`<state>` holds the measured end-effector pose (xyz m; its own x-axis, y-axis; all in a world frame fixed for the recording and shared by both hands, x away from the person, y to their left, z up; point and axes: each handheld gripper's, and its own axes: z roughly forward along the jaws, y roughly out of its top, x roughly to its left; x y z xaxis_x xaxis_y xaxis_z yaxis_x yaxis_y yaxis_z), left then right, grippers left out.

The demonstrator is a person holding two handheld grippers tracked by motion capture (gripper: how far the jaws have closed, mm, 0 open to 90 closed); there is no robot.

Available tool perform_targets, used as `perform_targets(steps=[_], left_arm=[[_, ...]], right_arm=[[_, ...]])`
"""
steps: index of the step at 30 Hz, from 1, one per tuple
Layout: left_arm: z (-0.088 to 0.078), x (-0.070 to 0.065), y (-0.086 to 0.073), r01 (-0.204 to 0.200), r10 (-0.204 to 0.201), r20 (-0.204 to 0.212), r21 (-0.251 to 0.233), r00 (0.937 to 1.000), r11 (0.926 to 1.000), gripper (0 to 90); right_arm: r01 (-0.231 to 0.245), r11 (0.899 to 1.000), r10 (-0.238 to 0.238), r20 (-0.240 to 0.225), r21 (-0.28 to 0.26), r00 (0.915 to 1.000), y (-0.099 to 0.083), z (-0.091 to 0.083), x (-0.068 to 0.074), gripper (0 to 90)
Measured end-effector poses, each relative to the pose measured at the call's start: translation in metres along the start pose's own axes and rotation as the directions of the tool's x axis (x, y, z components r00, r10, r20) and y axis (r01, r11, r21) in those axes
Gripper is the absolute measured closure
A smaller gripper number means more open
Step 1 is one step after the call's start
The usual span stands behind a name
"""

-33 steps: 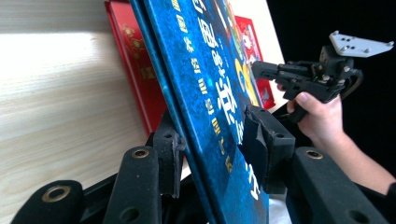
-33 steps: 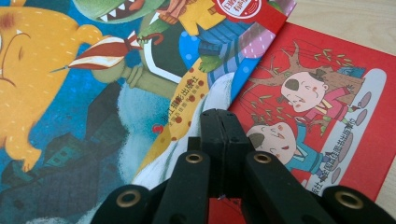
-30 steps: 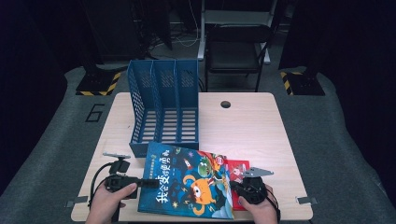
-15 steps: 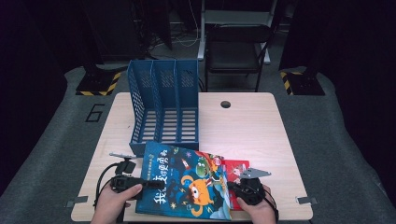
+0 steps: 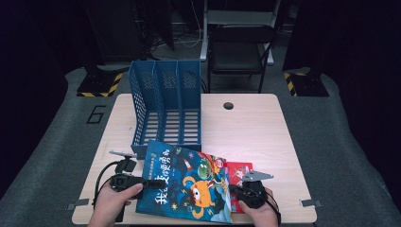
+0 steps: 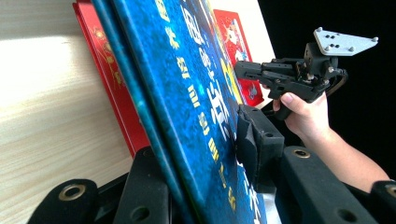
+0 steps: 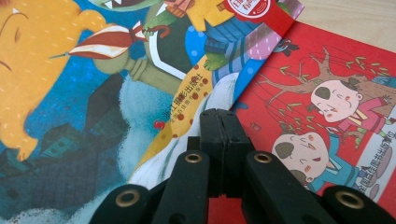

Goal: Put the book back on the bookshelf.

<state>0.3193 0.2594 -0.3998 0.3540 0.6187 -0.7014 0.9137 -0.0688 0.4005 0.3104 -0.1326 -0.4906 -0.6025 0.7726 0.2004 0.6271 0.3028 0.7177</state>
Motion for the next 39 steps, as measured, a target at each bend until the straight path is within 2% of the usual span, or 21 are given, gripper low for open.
perform_targets(steps=[3,4,6,8,9,12,16,17,18,21,23,24,28,29,31,34,35,38,39], left_arm=[[0.000,-0.005,0.002,-0.002,0.002,-0.018,-0.008,0.9998,1.0000,66.3],[-0.001,-0.005,0.003,-0.007,0.007,-0.015,0.009,0.9999,0.9999,66.3],[-0.002,-0.006,0.004,-0.006,0.006,-0.019,0.010,0.9998,0.9999,66.3],[-0.001,-0.007,0.005,-0.001,0.001,-0.031,-0.004,0.9995,1.0000,66.3],[-0.003,-0.006,0.006,-0.001,0.002,-0.023,0.021,0.9997,0.9998,66.3],[-0.004,-0.007,0.008,0.000,0.001,-0.025,0.027,0.9997,0.9996,66.3],[-0.006,-0.008,0.012,-0.002,0.003,-0.038,0.044,0.9993,0.9990,66.3],[-0.008,-0.008,0.014,-0.009,0.011,-0.034,0.062,0.9994,0.9981,66.3],[-0.008,-0.009,0.014,-0.006,0.008,-0.048,0.057,0.9988,0.9984,66.2],[-0.012,-0.011,0.017,-0.008,0.012,-0.054,0.074,0.9985,0.9973,66.2],[-0.014,-0.011,0.018,-0.003,0.008,-0.056,0.085,0.9984,0.9964,66.2],[-0.014,-0.012,0.018,0.004,0.001,-0.067,0.076,0.9978,0.9971,66.3],[-0.017,-0.014,0.022,-0.008,0.016,-0.083,0.089,0.9964,0.9960,66.4],[-0.018,-0.015,0.024,-0.010,0.017,-0.075,0.100,0.9970,0.9950,66.4],[-0.019,-0.017,0.026,-0.017,0.024,-0.083,0.089,0.9963,0.9959,66.7],[-0.021,-0.021,0.029,-0.022,0.031,-0.097,0.092,0.9948,0.9955,67.1],[-0.022,-0.022,0.031,-0.027,0.037,-0.092,0.103,0.9951,0.9943,67.1],[-0.024,-0.028,0.035,-0.035,0.046,-0.111,0.099,0.9927,0.9945,67.2],[-0.024,-0.029,0.036,-0.040,0.051,-0.106,0.104,0.9930,0.9938,67.6]], right_arm=[[0.010,1.000,-0.010,-0.006,0.007,0.9999,0.001,0.000,0.000,89.8],[0.010,1.000,-0.010,-0.006,0.007,0.9999,0.001,0.000,0.000,89.8],[0.012,1.000,-0.012,-0.010,0.011,0.9999,0.002,0.000,-0.001,89.7],[0.009,1.000,-0.009,-0.015,0.014,0.9998,0.002,0.001,-0.001,89.4],[0.022,1.000,-0.022,-0.013,0.015,0.9997,0.003,0.001,-0.001,89.4],[0.041,0.998,-0.040,-0.014,0.040,0.9991,0.005,0.001,0.000,89.3],[0.028,0.998,-0.026,-0.037,0.057,0.9990,0.009,0.003,-0.001,89.1],[0.016,0.998,-0.013,-0.045,0.063,0.9989,0.010,0.003,-0.001,88.9],[0.021,0.997,-0.017,-0.057,0.078,0.9983,0.013,0.005,-0.002,88.4],[0.027,0.996,-0.023,-0.055,0.079,0.9982,0.015,0.007,0.000,88.0],[0.049,0.995,-0.044,-0.052,0.082,0.9976,0.016,0.009,0.004,87.9],[0.054,0.995,-0.050,-0.053,0.084,0.9974,0.016,0.009,0.004,87.8],[0.038,0.996,-0.034,-0.053,0.077,0.9980,0.017,0.010,0.006,87.6],[0.038,0.996,-0.034,-0.053,0.077,0.9980,0.017,0.010,0.006,87.6],[0.037,0.996,-0.033,-0.050,0.077,0.9982,0.018,0.011,0.007,87.7],[0.049,0.996,-0.045,-0.053,0.078,0.9976,0.020,0.014,0.009,87.8],[0.049,0.996,-0.045,-0.053,0.078,0.9976,0.020,0.014,0.009,87.8],[0.042,0.995,-0.037,-0.056,0.085,0.9977,0.020,0.015,0.011,87.8],[0.053,0.996,-0.049,-0.055,0.077,0.9973,0.021,0.016,0.011,87.9]])
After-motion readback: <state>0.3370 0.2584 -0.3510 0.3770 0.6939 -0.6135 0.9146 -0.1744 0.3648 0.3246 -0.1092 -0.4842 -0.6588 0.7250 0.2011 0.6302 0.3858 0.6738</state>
